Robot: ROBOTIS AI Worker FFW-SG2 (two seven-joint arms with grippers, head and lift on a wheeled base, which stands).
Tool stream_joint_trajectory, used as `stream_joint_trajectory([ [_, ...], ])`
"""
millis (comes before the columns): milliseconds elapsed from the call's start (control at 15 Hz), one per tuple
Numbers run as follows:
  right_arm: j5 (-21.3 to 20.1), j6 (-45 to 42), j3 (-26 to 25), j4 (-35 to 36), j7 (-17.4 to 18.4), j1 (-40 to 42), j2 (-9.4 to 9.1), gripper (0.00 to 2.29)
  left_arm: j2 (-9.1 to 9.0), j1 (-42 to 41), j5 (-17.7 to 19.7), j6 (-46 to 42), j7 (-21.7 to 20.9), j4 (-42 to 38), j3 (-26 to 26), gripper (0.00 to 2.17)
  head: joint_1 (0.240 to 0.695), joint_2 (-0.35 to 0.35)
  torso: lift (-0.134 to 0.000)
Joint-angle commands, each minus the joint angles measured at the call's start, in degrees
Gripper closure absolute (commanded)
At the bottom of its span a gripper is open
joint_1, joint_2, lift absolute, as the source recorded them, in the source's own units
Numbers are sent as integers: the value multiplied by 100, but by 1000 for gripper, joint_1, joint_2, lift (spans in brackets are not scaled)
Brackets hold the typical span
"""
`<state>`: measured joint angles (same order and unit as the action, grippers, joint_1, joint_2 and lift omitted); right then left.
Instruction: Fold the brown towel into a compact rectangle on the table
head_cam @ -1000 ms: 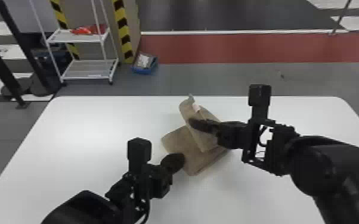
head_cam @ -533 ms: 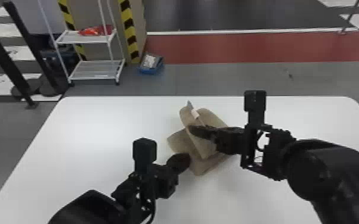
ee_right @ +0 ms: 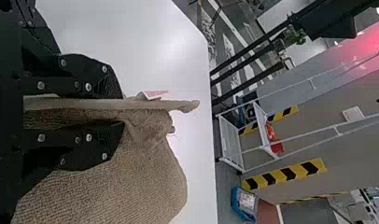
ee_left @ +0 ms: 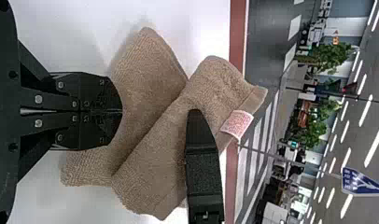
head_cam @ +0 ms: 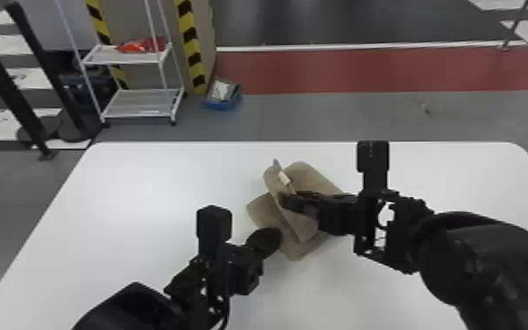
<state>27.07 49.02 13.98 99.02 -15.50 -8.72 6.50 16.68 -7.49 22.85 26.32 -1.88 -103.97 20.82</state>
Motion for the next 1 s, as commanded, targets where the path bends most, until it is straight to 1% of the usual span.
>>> stream_joint_trajectory([
  [0, 9, -177, -36, 21, -76, 81, 0, -1, 2, -7, 0, 1, 3, -1, -8, 2057, 695, 70, -125],
  [200, 105, -863, -115, 188, -208, 283, 35, 49, -7, -7, 0, 1, 3, 8, -17, 2057, 695, 70, -125],
  [333, 149, -986, -361, 241, -322, 354, 44, 49, -7, 2, -9, -17, 3, 8, -17, 2057, 695, 64, -125],
  [400, 149, -986, -440, 250, -383, 362, 53, 205, -7, 11, -9, 1, 3, 17, -17, 2057, 695, 58, -125],
  [467, 149, -1109, -475, 241, -480, 424, 53, 610, -16, 19, -9, 1, 3, 17, -17, 2057, 695, 50, -125],
  [533, 96, -1373, -546, 241, -594, 521, 70, 1703, -16, 19, -9, -17, 3, 17, -17, 2057, 695, 46, -125],
  [600, -18, -1672, -528, 197, -603, 626, 70, 2246, -7, 19, -9, 1, 3, 17, -17, 2057, 695, 42, -125],
  [667, -150, -1970, -519, 74, -752, 679, 88, 2246, -7, 28, -18, 1, -6, 26, -17, 2057, 695, 37, -125],
  [733, -176, -2111, -537, -67, -893, 696, 97, 2246, 2, 28, -18, 1, -6, 35, -17, 2057, 695, 31, -125],
  [800, -238, -2322, -537, -155, -884, 749, 97, 2246, 2, 28, -18, 1, -6, 35, -25, 2057, 695, 24, -125],
  [933, -580, -2691, -511, -295, -779, 890, 88, 2246, 10, 28, -18, 1, -6, 35, -34, 2057, 695, 16, -125],
])
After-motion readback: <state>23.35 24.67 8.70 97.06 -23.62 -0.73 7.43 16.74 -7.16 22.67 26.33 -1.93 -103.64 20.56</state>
